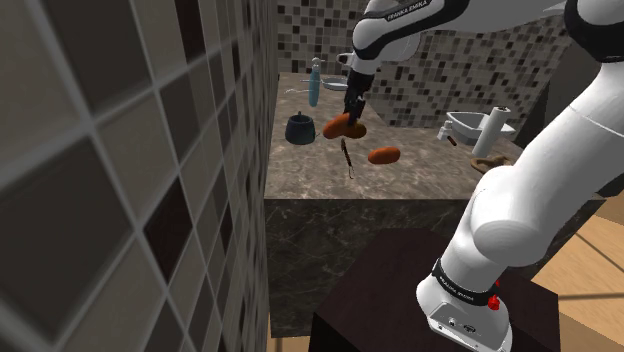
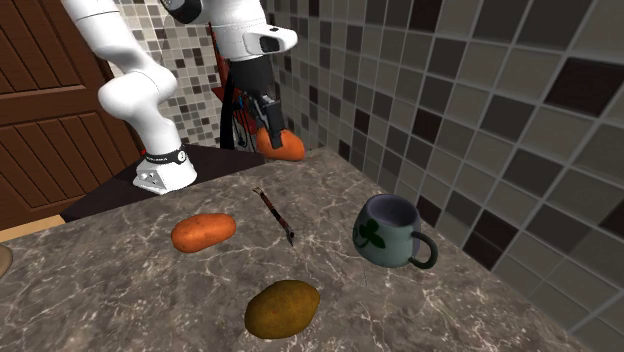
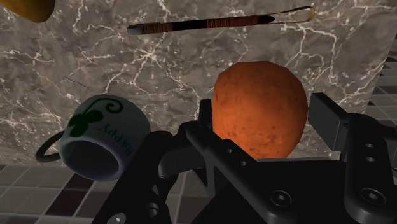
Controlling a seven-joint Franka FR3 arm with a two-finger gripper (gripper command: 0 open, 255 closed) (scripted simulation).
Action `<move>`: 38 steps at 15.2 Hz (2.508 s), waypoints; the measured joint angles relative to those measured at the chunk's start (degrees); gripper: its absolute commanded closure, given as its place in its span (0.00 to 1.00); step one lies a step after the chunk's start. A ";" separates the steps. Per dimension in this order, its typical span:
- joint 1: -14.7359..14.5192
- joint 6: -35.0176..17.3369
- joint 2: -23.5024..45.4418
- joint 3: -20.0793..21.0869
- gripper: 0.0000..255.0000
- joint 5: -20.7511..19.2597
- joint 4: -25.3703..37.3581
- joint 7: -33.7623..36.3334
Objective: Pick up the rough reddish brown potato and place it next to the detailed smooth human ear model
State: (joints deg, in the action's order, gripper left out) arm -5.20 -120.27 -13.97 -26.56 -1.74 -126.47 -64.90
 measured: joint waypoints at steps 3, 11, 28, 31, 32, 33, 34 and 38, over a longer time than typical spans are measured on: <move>1.99 0.00 -5.20 -0.78 1.00 -2.56 -4.83 -1.08; 9.20 3.83 -18.41 -3.96 1.00 -9.47 -13.51 -6.45; 24.99 15.99 -35.36 -15.41 1.00 -22.27 -16.40 -25.28; 26.84 16.44 -36.25 -18.35 1.00 -24.49 -16.22 -28.71; 27.01 16.22 -36.28 -18.79 1.00 -24.80 -16.39 -29.07; 27.13 15.64 -36.23 -19.29 1.00 -25.15 -16.88 -29.25; 27.11 14.90 -36.02 -19.85 1.00 -25.48 -17.34 -29.39; 27.43 12.02 -35.65 -21.65 1.00 -26.83 -19.75 -29.58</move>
State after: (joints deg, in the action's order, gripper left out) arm 22.23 -108.24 -49.62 -48.21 -28.57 -146.21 -94.48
